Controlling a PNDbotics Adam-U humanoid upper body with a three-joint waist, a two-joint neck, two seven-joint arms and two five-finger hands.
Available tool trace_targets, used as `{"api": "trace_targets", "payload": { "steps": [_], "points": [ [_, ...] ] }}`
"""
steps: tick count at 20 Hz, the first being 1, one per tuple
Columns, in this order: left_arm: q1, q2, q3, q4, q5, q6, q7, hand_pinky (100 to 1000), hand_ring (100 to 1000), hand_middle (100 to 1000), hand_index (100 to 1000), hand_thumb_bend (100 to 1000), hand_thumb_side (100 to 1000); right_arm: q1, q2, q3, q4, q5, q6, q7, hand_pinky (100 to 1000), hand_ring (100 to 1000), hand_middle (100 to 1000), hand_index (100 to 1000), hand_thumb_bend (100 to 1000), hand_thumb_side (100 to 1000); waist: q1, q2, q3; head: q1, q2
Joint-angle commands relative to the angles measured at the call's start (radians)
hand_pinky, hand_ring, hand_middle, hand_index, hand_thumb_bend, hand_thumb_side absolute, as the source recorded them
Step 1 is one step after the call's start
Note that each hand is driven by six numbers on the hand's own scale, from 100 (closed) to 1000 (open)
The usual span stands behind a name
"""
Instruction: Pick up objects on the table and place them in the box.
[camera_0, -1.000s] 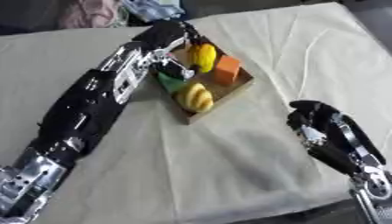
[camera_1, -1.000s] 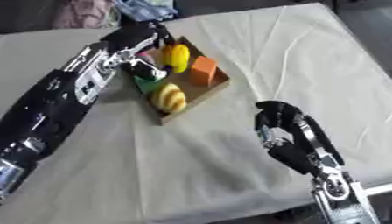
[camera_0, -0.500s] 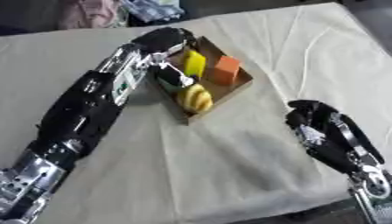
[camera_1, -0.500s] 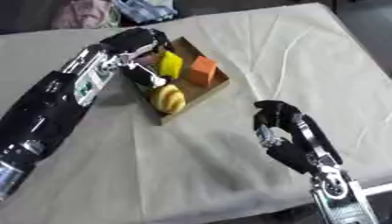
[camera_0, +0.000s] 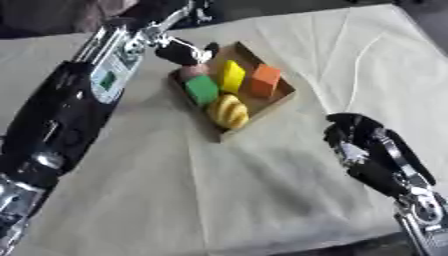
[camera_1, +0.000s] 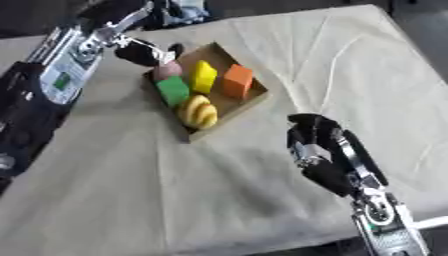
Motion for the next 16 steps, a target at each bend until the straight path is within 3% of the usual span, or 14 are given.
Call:
{"api": "trace_targets", "payload": {
  "steps": [1, 5, 8, 12, 16],
  "points": [
    [0.054, 0.088, 0.057, -0.173, 0.128, 0.045, 0.050, 679, 633, 671, 780, 254, 313, -0.007, -0.017, -0.014, -0.010, 0.009, 0.000, -0.011, 645, 633, 590, 778, 100, 502, 0.005, -0.024, 0.014, -0.010, 0.003],
    [0.189, 0.142, 0.126, -0.354, 0.279, 0.106, 0.136, 678, 635, 669, 779, 234, 314, -0.006, -0.020, -0.019, -0.009, 0.013, 0.000, -0.018, 645, 633, 590, 780, 100, 503, 0.012, -0.026, 0.044, -0.017, 0.005],
    [0.326, 0.128, 0.199, -0.450, 0.365, 0.135, 0.222, 674, 630, 661, 778, 175, 340, -0.008, -0.024, -0.027, -0.009, 0.015, 0.002, -0.029, 644, 631, 589, 788, 100, 499, 0.017, -0.026, 0.078, -0.018, 0.005],
    [0.485, 0.055, 0.263, -0.505, 0.465, 0.151, 0.359, 667, 623, 654, 779, 123, 383, -0.010, -0.030, -0.033, -0.008, 0.016, 0.003, -0.050, 639, 624, 582, 791, 100, 492, 0.017, -0.023, 0.112, -0.014, 0.005],
    [0.601, -0.032, 0.290, -0.510, 0.493, 0.153, 0.417, 662, 620, 651, 782, 107, 429, -0.013, -0.032, -0.036, -0.008, 0.011, 0.004, -0.075, 636, 621, 579, 794, 100, 486, 0.012, -0.018, 0.133, 0.000, 0.005]
  ]
}}
